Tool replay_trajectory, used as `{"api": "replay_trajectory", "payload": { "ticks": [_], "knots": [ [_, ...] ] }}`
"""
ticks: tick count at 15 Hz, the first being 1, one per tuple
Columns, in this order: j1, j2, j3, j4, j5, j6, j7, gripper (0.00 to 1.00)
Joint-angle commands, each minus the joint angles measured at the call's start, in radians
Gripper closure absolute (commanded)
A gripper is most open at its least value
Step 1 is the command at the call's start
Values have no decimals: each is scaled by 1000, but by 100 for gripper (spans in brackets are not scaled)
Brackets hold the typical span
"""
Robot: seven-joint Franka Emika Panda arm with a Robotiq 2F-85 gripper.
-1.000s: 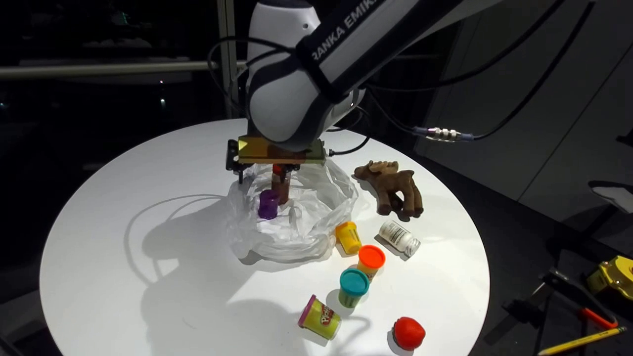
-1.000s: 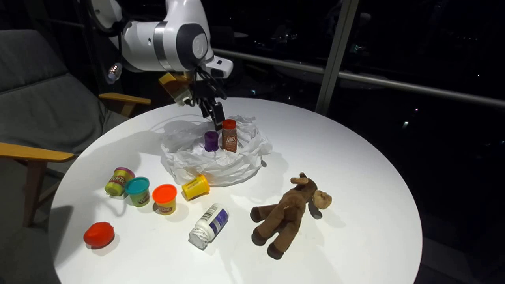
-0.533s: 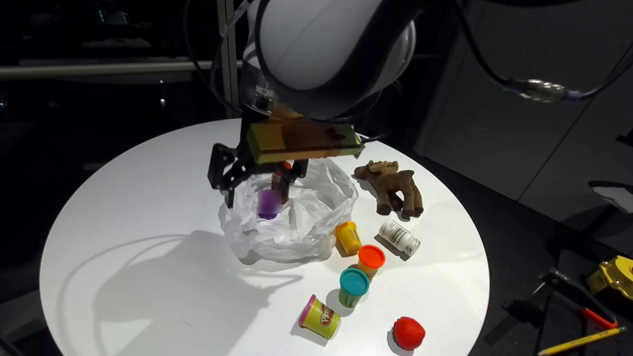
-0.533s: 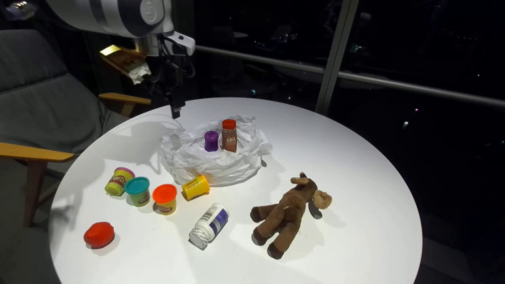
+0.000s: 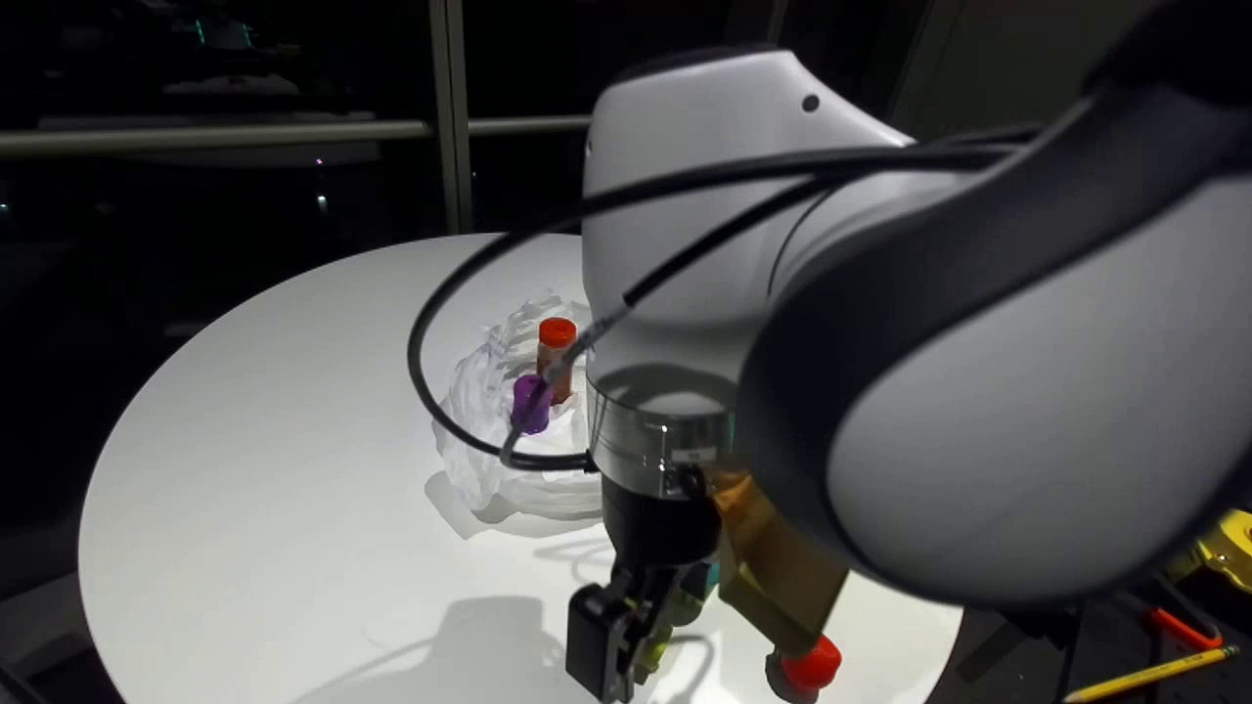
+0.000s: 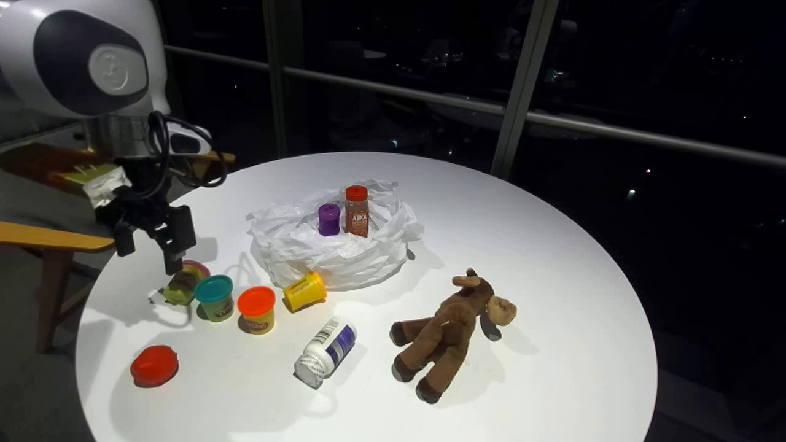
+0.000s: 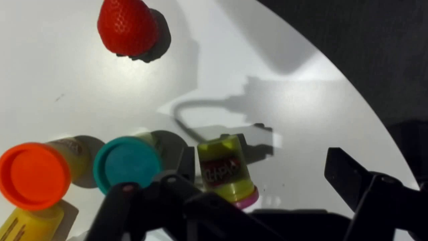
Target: Put the objects on the table into the plastic bag.
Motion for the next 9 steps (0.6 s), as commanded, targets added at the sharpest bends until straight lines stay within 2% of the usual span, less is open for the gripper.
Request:
{"api": "replay_trajectory", "payload": {
  "ticks": [1,5,9],
  "knots": [
    [60,-19,-30,-65,-87,106,10,0],
    [140,-15,-108,-72,-207,180,49,0],
    [188,18,-172,-53,-296,207,75,0]
  ]
}}
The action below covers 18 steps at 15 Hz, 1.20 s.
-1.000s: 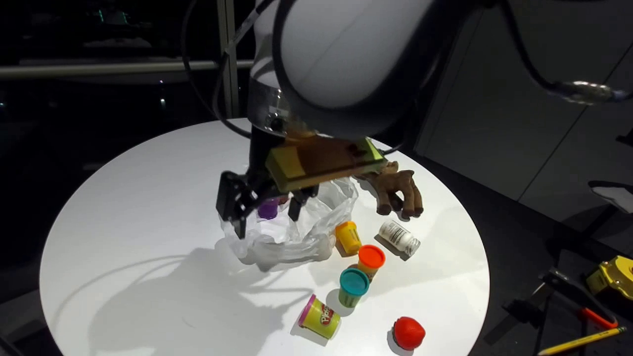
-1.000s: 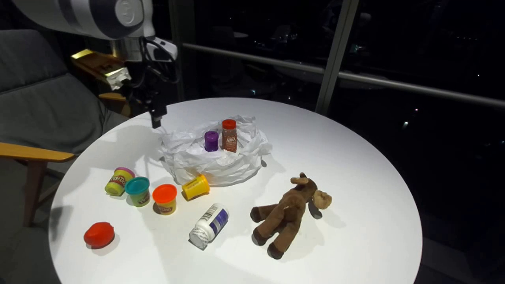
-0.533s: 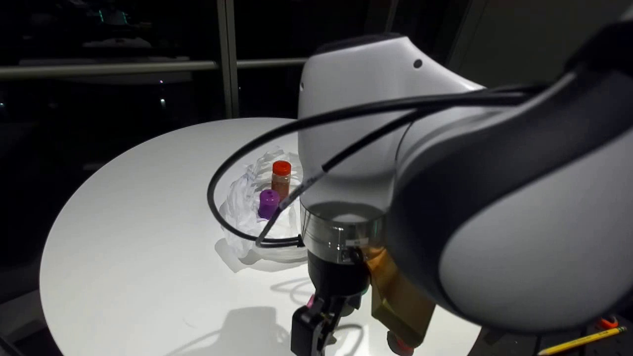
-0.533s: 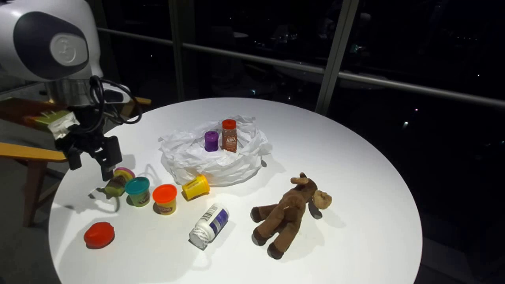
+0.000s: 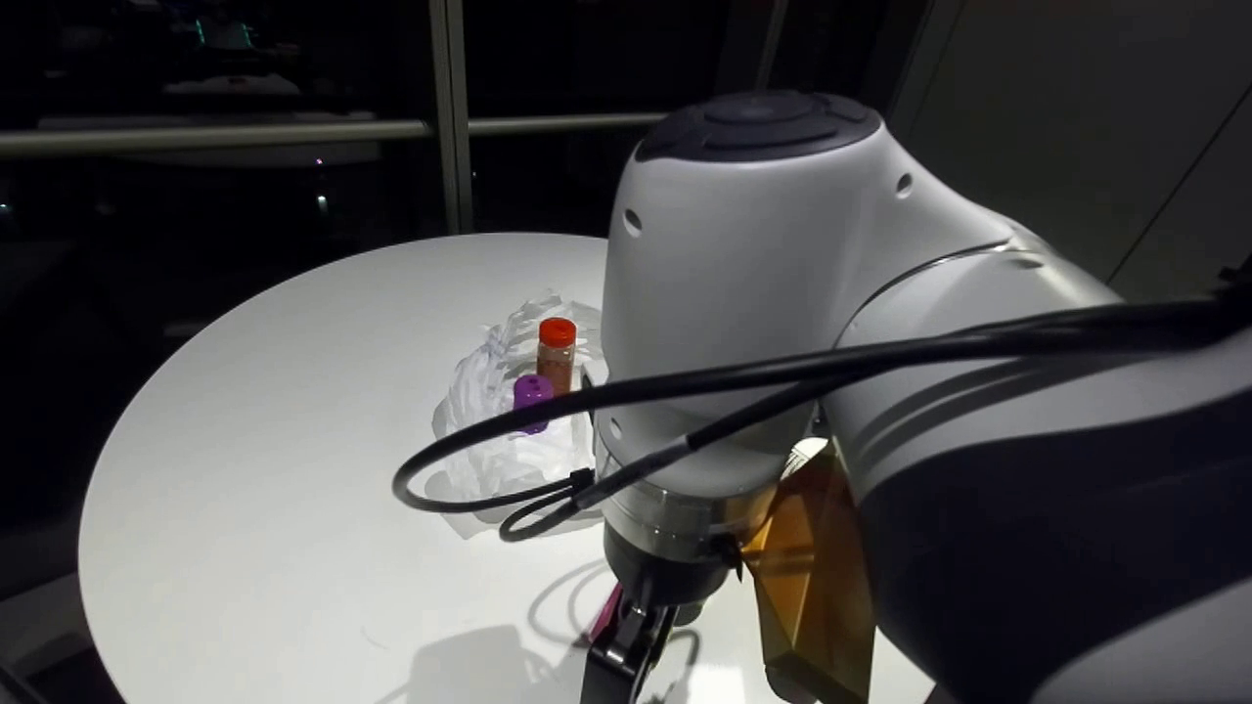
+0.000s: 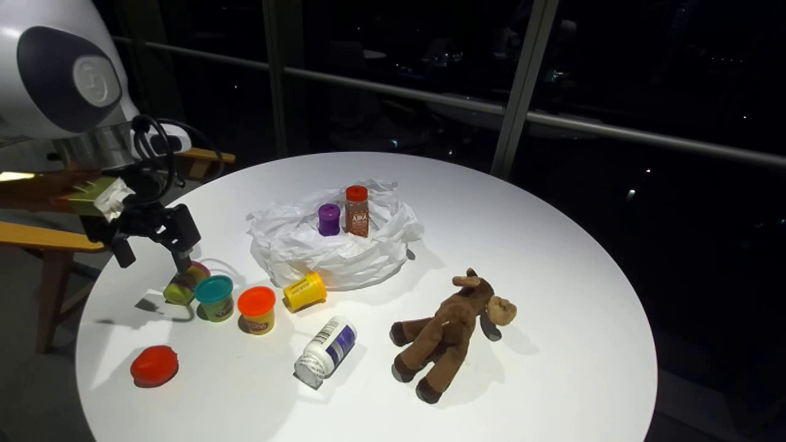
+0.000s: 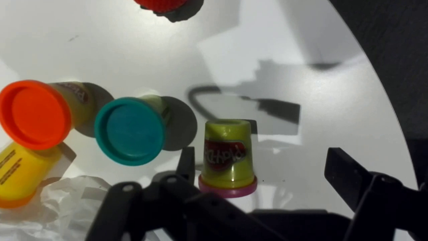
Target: Put the objects on the table into the plastic bag.
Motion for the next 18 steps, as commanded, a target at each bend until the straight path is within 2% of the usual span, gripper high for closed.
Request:
{"api": "replay_trajectory", "payload": {
  "ticks": [1,8,9,11,14,17,18],
  "knots": [
    [49,24,-58,10,-69,50,43,0],
    [61,88,-77,55,-46,81,39,2],
    [62,94,-80,63,-44,85,41,26],
    [65,102,-86,75,-42,88,40,27],
    [66,113,-91,86,-39,82,34,50],
    [35,102,-65,83,-4,51,11,74],
    [26,96,-61,83,9,45,7,78]
  ]
}}
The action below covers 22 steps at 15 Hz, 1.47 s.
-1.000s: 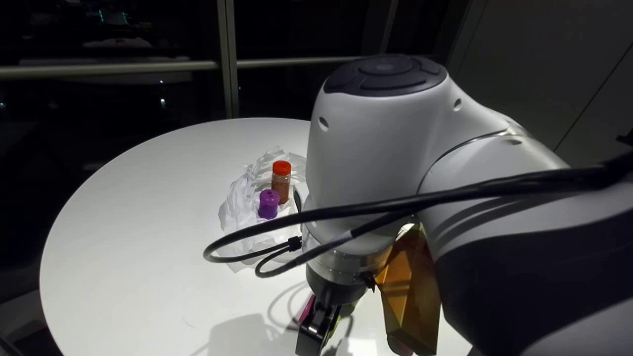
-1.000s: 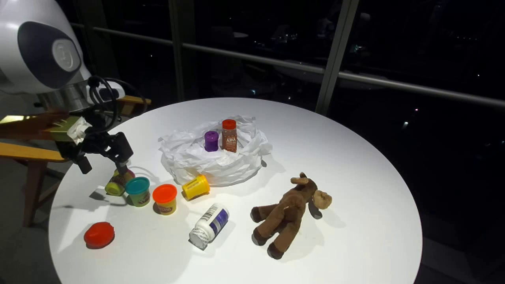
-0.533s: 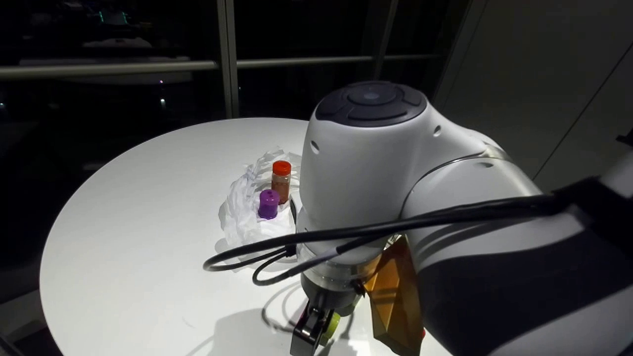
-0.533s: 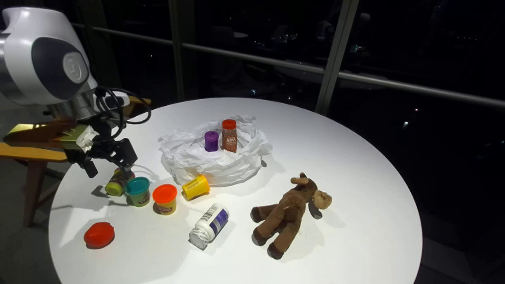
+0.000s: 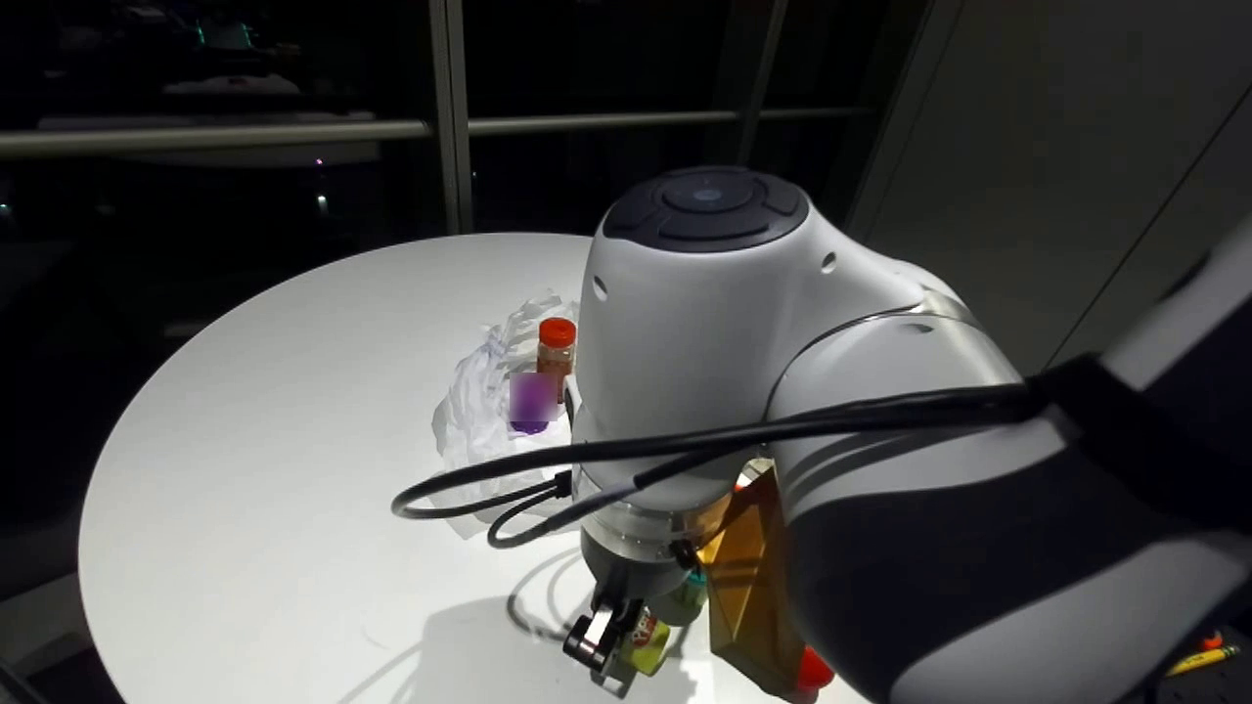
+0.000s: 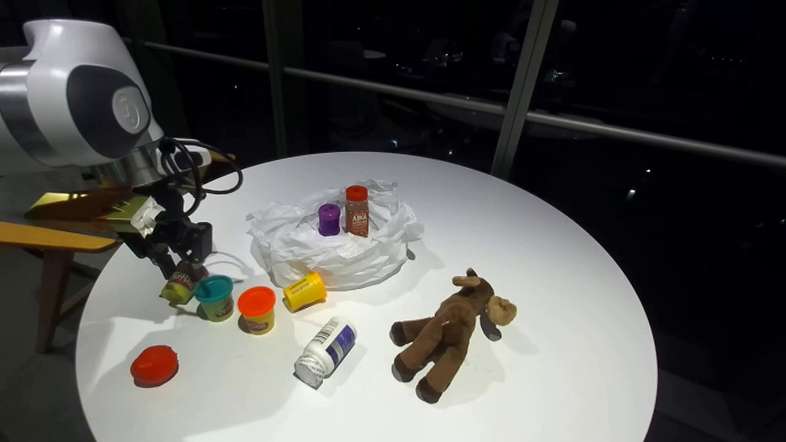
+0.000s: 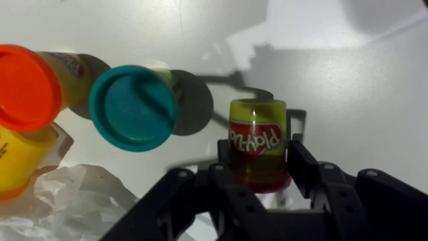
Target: Put the objects on the table into the plastic bag.
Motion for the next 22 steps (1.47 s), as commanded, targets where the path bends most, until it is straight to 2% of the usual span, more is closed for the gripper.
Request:
{"api": "replay_trajectory", "payload": {
  "ticks": [1,7,9,10,15,22],
  "knots": [
    [-22,-12,12,12,50,-27,-18,79],
    [-144,-159,94,44,177,-131,-82,79],
    [-165,-192,89,98,185,-156,-71,79],
    [-160,-200,64,125,158,-151,-42,79],
    [-174,-103,-4,248,100,-74,27,79],
    [-163,65,-34,316,138,12,25,79]
  ]
}}
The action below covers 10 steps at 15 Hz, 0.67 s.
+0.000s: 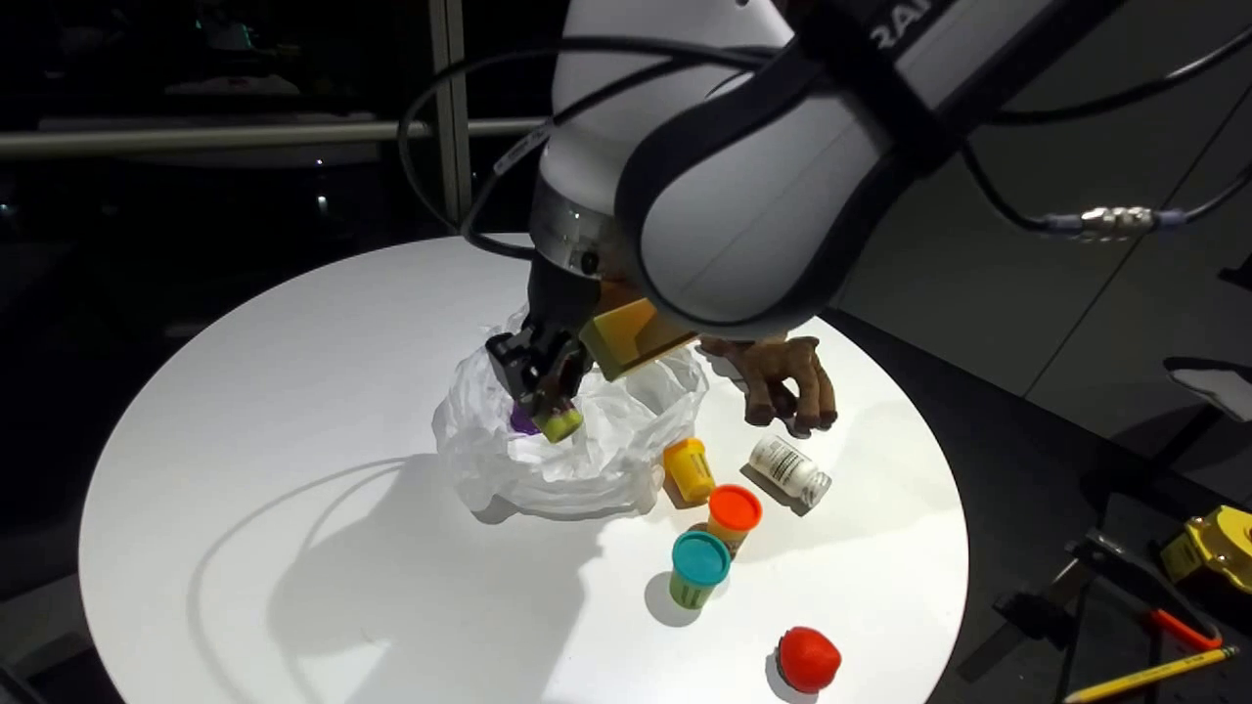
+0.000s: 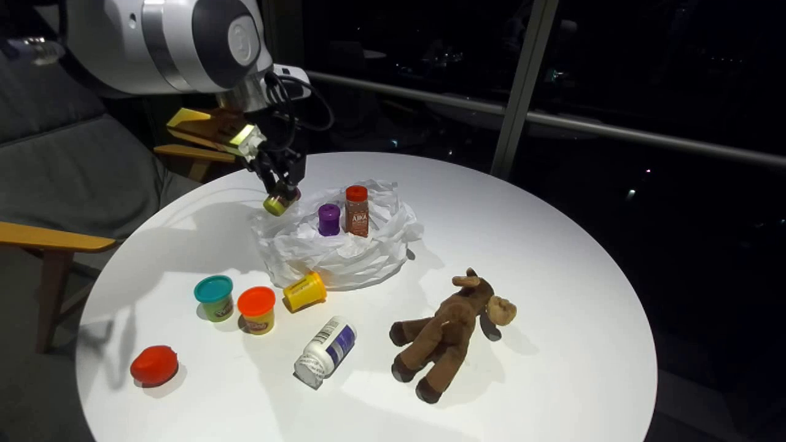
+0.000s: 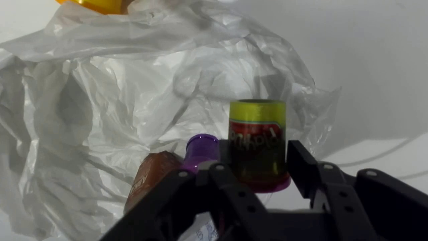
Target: Put the objects on the table into the plastic bag.
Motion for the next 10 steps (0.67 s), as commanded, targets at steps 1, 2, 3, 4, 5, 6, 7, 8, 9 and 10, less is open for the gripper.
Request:
{"api": "replay_trajectory", "payload": {
  "ticks": [1,2,3,4,5,6,7,8,9,10],
  "knots": [
    [23,87,-27,71,12,51,17,79],
    [36,106,-42,82,7,67,25,79],
    [44,128,-55,96,6,82,26,79],
    [54,150,-68,115,9,90,28,79],
    [62,166,-78,127,11,95,27,79],
    [73,184,-90,142,11,101,28,79],
    [83,209,-104,164,9,100,28,79],
    [97,229,-120,181,7,106,32,79],
    [105,249,-130,204,10,104,33,79],
    [111,268,-139,221,13,104,33,79]
  ]
}}
